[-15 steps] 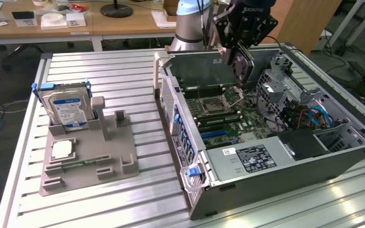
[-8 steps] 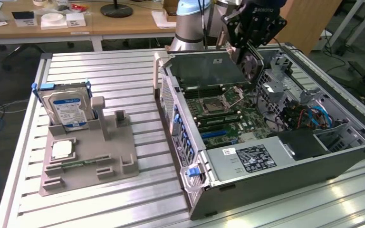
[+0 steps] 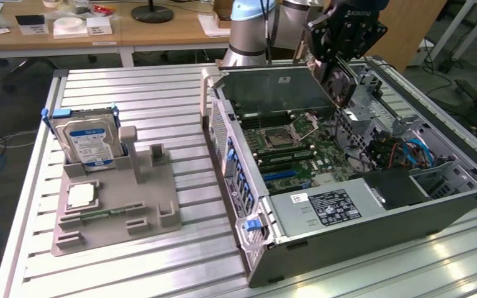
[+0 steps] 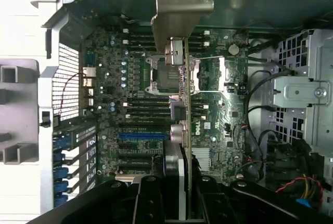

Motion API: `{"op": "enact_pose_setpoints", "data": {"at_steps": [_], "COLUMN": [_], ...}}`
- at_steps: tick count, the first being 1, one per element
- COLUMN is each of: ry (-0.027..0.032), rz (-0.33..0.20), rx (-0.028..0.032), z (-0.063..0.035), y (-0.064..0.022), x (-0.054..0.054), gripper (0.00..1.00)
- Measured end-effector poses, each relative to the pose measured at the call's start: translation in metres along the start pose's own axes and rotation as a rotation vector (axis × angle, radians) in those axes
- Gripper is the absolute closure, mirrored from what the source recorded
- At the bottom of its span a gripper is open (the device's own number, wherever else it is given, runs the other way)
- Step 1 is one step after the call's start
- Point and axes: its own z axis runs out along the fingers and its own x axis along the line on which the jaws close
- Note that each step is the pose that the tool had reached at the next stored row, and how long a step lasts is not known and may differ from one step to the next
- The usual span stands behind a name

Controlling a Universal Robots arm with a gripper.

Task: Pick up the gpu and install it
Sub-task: 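Pick up the gpu and move the gpu toward the slot, then insert the gpu into the slot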

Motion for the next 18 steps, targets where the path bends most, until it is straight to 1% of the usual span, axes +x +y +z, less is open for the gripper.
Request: {"op": "enact_pose_setpoints", "data": {"at_steps": [4, 6, 18], "ry": [0.0000, -0.0002, -0.0001], "rz": [0.000, 0.000, 0.000], "rx": [0.0000, 0.0000, -0.0001], "z": [0.0000, 0.0000, 0.0000], "y": [0.0000, 0.0000, 0.0000], "x": [-0.011, -0.015, -0.015], "gripper": [0.72, 0.72, 0.72]}}
